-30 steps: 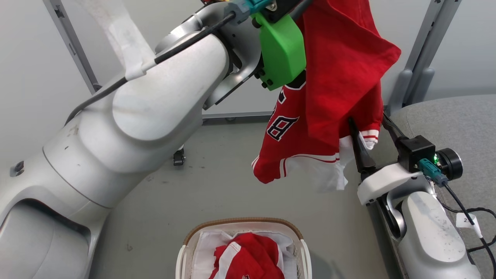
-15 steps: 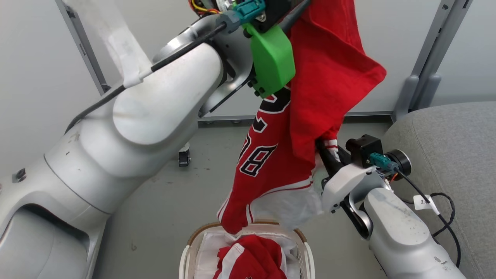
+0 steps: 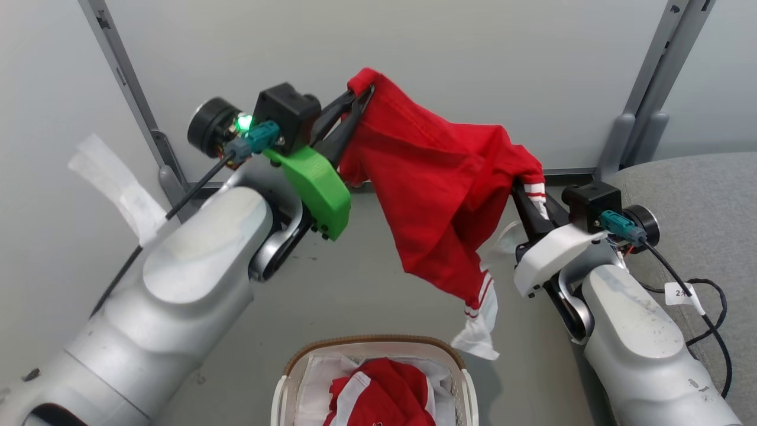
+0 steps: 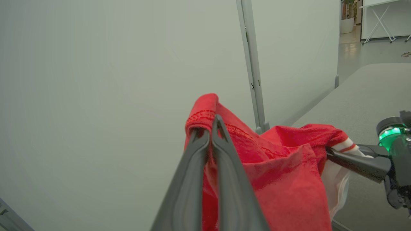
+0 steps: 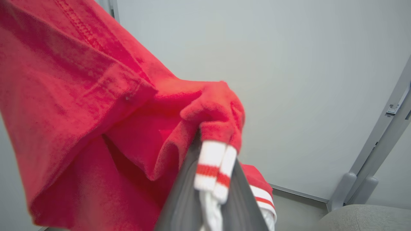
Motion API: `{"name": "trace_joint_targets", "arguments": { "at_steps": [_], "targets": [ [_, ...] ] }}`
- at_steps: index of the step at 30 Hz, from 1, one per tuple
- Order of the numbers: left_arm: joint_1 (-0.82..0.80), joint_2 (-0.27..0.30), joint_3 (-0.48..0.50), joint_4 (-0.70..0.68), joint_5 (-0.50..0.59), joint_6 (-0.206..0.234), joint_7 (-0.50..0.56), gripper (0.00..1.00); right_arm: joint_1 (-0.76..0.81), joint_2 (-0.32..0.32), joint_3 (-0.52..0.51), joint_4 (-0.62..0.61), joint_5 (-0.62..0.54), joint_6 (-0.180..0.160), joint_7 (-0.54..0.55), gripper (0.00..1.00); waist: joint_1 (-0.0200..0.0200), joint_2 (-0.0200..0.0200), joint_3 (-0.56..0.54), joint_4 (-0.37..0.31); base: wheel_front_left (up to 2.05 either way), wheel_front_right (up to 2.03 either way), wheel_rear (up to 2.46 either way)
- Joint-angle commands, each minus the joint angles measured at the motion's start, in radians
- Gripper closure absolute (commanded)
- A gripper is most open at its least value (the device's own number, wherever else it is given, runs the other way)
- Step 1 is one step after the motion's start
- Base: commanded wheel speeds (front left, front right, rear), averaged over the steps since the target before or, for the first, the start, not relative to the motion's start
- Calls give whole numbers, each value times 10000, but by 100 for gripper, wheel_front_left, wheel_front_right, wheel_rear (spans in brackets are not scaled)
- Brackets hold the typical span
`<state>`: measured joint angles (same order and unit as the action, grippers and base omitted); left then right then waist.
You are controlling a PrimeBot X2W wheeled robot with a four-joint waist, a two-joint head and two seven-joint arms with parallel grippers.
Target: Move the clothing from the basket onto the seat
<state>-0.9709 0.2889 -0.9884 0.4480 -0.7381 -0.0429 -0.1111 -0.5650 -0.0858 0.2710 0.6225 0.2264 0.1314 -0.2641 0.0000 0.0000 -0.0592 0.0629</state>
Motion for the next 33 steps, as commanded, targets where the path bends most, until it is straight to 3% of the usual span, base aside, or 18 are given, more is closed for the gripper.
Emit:
{"name": "trace_joint_targets", "arguments": {
  "at_steps": [1,2,3,17,33],
  "targets": [
    [496,-5,99,4,-132,103,-314,57,-137,-90,-118,-122,-101,-12,-5,100,0,0,4,-34,0,0,0],
    [744,-38,127,20,-247,122,-484,23,-154,-123,-186,-170,-111,-14,-5,100,0,0,6,-44,0,0,0],
    [1052,-83,153,46,-364,154,-674,0,-167,-145,-233,-228,-156,-14,-7,100,0,0,6,-55,0,0,0],
    [3331,-353,407,133,-639,129,-1514,0,-132,-353,-942,-679,-599,-14,-5,100,0,0,2,-142,0,0,0],
    [4213,-367,653,269,-468,172,-1543,0,60,-593,-1992,-1002,-1004,-14,-5,100,0,0,39,-234,0,0,0]
  ]
}}
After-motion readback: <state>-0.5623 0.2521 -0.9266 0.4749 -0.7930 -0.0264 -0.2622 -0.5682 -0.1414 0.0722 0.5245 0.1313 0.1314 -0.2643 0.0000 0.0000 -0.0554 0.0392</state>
